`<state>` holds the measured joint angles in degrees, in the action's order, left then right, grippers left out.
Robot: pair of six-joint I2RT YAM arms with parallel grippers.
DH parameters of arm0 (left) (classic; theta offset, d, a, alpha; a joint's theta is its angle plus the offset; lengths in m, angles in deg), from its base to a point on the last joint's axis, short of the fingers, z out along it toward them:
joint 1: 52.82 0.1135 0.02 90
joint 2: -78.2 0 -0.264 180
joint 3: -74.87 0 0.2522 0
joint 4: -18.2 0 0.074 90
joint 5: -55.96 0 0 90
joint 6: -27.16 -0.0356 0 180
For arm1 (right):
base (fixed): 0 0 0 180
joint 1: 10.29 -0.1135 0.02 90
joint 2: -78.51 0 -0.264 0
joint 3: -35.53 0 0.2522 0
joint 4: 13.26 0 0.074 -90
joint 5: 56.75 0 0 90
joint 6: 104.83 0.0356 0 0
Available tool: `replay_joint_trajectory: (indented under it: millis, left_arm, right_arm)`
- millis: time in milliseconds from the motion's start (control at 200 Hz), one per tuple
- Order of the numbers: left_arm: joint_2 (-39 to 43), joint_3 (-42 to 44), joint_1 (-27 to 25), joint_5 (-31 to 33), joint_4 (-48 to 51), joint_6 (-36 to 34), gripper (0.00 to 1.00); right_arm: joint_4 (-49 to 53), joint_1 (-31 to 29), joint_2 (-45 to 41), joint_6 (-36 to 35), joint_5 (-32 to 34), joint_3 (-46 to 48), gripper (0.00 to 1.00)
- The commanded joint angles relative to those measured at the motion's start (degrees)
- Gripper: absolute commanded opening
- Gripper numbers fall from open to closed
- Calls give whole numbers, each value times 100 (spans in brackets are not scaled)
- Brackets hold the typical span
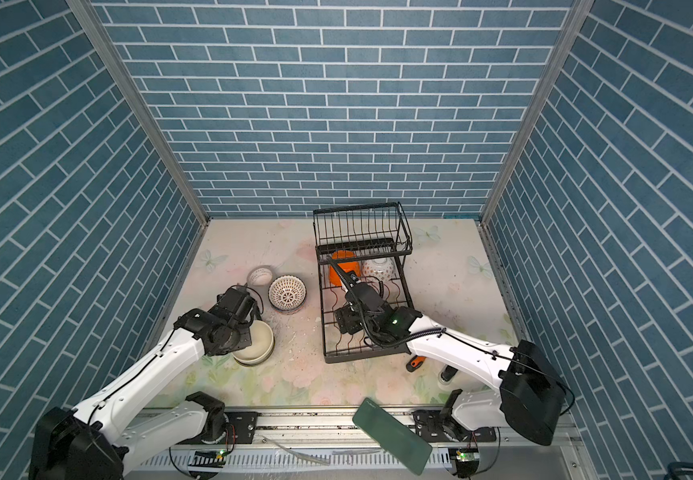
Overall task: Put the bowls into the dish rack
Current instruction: 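Grasp the rim of the large white bowl with the left gripper, then lift the white bowl off the green-striped bowl with the left gripper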
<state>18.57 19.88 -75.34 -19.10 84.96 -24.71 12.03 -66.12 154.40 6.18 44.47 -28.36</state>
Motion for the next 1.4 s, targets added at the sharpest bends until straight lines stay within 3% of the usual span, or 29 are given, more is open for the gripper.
replay_joint_trajectory:
  millis: [0,665,1160,1395]
  left_arm:
    - [110,-188,20,58,106,-34,25]
    - [335,-248,29,-56,95,-203,11]
    - [614,-188,22,-484,-76,-333,0]
    - [628,-202,22,-584,-105,-395,0]
  right_arm:
    - [-57,-32,70,-10,-55,-158,84]
    - [-132,-41,190,17,-142,-188,84]
    - [-99,-65,257,10,-169,-234,84]
    - [-65,-85,259,7,-177,-274,84]
